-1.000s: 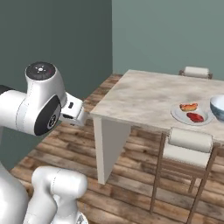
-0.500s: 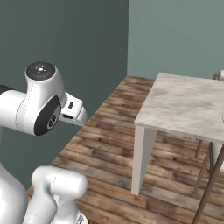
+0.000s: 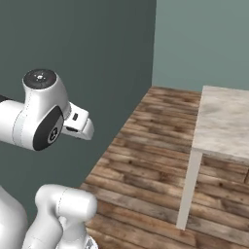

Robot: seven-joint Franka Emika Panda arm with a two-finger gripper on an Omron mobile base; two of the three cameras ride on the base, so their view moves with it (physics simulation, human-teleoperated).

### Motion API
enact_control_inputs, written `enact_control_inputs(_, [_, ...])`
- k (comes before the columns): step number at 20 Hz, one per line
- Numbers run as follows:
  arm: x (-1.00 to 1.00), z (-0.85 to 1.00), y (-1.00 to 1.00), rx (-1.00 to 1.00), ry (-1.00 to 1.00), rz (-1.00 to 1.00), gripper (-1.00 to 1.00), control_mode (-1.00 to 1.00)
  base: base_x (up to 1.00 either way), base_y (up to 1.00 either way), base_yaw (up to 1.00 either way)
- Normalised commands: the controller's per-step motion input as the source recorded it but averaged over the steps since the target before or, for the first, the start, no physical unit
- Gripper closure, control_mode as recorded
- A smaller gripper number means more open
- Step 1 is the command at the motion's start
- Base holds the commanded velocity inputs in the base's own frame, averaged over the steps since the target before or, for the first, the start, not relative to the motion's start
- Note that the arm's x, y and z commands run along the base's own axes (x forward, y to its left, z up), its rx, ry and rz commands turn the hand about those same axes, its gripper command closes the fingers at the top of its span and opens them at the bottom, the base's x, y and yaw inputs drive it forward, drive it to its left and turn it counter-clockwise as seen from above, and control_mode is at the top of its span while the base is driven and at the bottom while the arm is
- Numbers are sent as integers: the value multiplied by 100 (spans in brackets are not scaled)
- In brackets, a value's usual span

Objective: Take the smaller bowl and place it next to the appetizer plate on the dining counter , and place the larger bowl next to the plate with cooked food.

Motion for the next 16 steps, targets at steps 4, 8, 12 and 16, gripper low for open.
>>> enact_control_inputs(4, [0, 0, 0, 0, 0, 0, -100, 100, 93, 0, -17])
enact_control_inputs(8, [0, 0, 0, 0, 0, 0, -100, 100, 99, 0, -20])
enact_control_inputs(12, [0, 0, 0, 0, 0, 0, -100, 100, 100, 0, -21])
enact_control_inputs(16, [0, 0, 0, 0, 0, 0, -100, 100, 100, 22, -19])
